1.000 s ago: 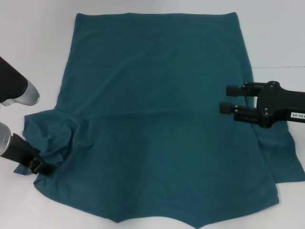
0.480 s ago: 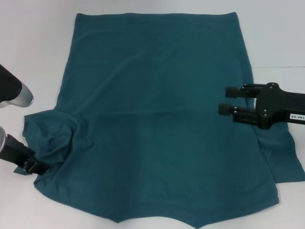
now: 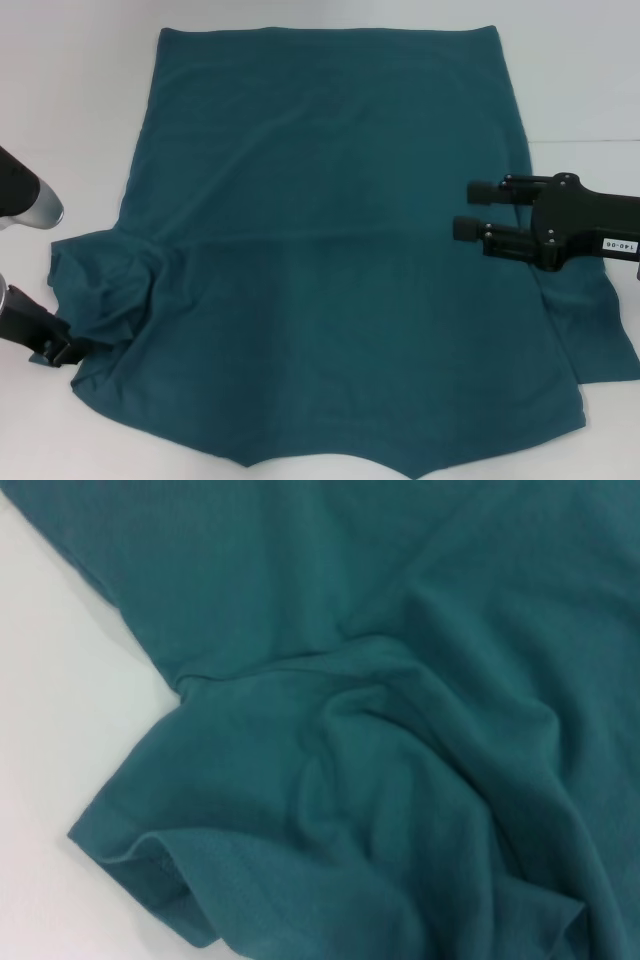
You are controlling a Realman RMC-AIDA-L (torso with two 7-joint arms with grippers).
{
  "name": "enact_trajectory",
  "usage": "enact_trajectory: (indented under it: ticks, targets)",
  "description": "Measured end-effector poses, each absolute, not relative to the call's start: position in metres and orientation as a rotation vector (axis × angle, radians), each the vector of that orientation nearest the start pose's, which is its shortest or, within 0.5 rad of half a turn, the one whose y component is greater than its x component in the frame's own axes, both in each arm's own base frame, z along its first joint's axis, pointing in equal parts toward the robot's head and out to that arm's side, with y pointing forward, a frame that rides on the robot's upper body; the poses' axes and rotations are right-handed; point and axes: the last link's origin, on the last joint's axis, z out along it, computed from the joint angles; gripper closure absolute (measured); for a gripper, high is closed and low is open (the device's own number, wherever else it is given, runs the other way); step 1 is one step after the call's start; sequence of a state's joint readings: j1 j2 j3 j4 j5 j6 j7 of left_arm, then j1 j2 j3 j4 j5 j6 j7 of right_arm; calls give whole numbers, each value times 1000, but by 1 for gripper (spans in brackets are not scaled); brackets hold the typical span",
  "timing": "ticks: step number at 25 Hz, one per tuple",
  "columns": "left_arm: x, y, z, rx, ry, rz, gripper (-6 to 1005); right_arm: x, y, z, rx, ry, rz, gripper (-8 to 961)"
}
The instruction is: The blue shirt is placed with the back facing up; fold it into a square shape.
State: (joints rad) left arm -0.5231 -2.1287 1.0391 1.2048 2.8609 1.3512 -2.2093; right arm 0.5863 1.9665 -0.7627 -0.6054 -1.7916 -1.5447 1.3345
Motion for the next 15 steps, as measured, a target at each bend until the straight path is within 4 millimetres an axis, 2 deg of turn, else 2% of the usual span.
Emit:
enact_trajectory:
  ticks: [2,10,15]
  targets:
    - [-284,363,41,-2358,-888,564,597,243,363,42,-2656,441,797,369]
    - [-288,362,37,-2364,-891,568,681,243,363,42,-2656,438,801,370]
    - [-291,364,36,-2352,-886,562,675,243,363,42,-2656,440,803,370]
